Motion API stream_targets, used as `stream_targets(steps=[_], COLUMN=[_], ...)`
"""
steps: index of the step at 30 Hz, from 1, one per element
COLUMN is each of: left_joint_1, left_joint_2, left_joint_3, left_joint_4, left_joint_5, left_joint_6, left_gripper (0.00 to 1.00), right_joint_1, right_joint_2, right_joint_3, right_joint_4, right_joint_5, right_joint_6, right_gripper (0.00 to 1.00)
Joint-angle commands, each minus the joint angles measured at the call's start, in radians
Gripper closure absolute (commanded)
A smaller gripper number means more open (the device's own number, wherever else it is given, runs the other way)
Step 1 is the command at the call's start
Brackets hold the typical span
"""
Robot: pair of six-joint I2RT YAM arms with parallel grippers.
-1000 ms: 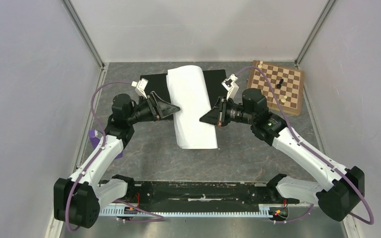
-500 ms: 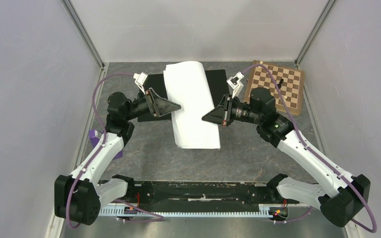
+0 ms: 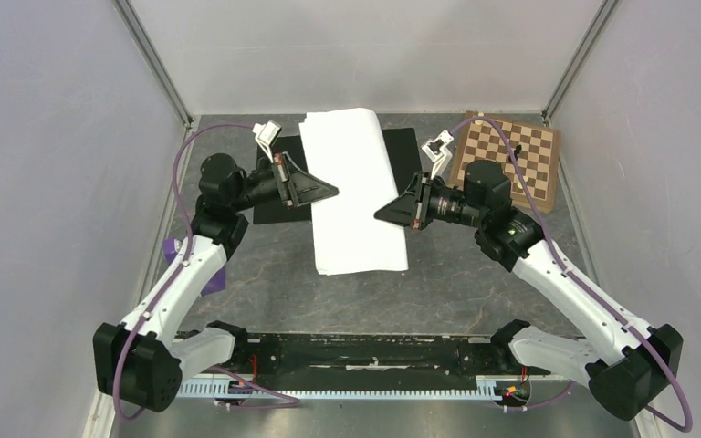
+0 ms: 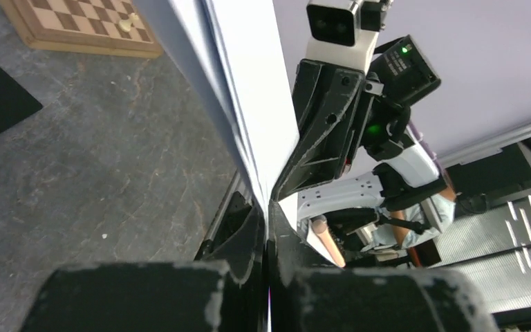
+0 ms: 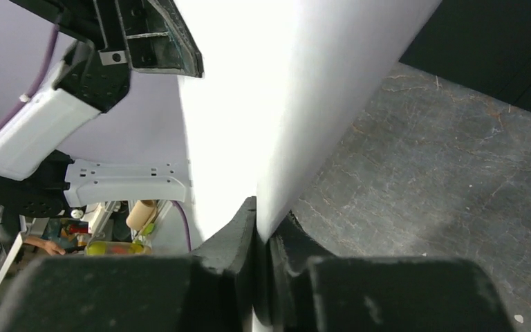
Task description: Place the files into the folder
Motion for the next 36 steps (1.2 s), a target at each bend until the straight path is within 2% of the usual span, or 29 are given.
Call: stream_targets(steps=[1,2,3,4,7,9,11,15,19,21,23,26,29,30,32,36], left_joint_1=[-0.076,-0.097,-0.115,-0.134,-0.157,-0.164,-0.183,-0.256,-0.369,-0.396,-0.374,-0.272,-0.206,-0.208,-0.224,-0.282], left_joint_2=[0.018,0.028,0.032,0.034,0.067,0.105,0.142,0.248,0.386,0.439,0.443,0.425,0.456,0.493,0.564,0.69], left_joint_3=[0.196,0.237,0.279,0.314,0.437,0.509,0.563,0.723,0.909,0.954,0.887,0.692,0.475,0.429,0.341,0.323], left_joint_4=[-0.512,-0.594,-0.635,-0.672,-0.719,-0.72,-0.688,-0.66,-0.658,-0.609,-0.46,-0.42,-0.59,-0.684,-0.748,-0.854], left_joint_5=[-0.14,-0.17,-0.205,-0.251,-0.306,-0.317,-0.318,-0.329,-0.331,-0.296,-0.251,-0.248,-0.332,-0.401,-0.521,-0.755], left_joint_6=[0.333,0.363,0.38,0.382,0.343,0.304,0.243,0.2,0.199,0.177,0.093,0.04,0.154,0.228,0.299,0.394], left_gripper=[0.98,0.98,0.98,0.98,0.98,0.98,0.98,0.98,0.98,0.98,0.98,0.98,0.98,0.98,0.98,0.98], right_joint_1=[-0.003,-0.005,-0.008,-0.015,-0.054,-0.116,-0.199,-0.399,-0.539,-0.592,-0.63,-0.649,-0.649,-0.648,-0.641,-0.587], right_joint_2=[-0.007,-0.006,-0.002,0.005,0.022,0.023,0.019,0.044,0.096,0.098,0.083,0.046,0.019,0.009,-0.009,-0.012], right_joint_3=[0.01,0.009,0.007,0.008,0.021,0.018,-0.029,-0.142,-0.178,-0.21,-0.25,-0.291,-0.296,-0.314,-0.364,-0.423], right_joint_4=[0.036,0.029,0.028,0.029,0.034,0.072,0.184,0.419,0.428,0.426,0.44,0.391,0.246,0.231,0.24,0.213], right_joint_5=[0.018,0.039,0.055,0.061,0.095,0.094,0.05,-0.057,-0.063,-0.049,-0.032,0.033,0.133,0.162,0.184,0.235], right_joint_6=[-0.078,-0.101,-0.123,-0.136,-0.169,-0.162,-0.101,0.118,0.175,0.187,0.196,0.15,0.052,0.03,0.012,-0.065], right_gripper=[0.74,0.57,0.35,0.22,0.02,0.02,0.02,0.02,0.02,0.02,0.02,0.02,0.02,0.02,0.02,0.02])
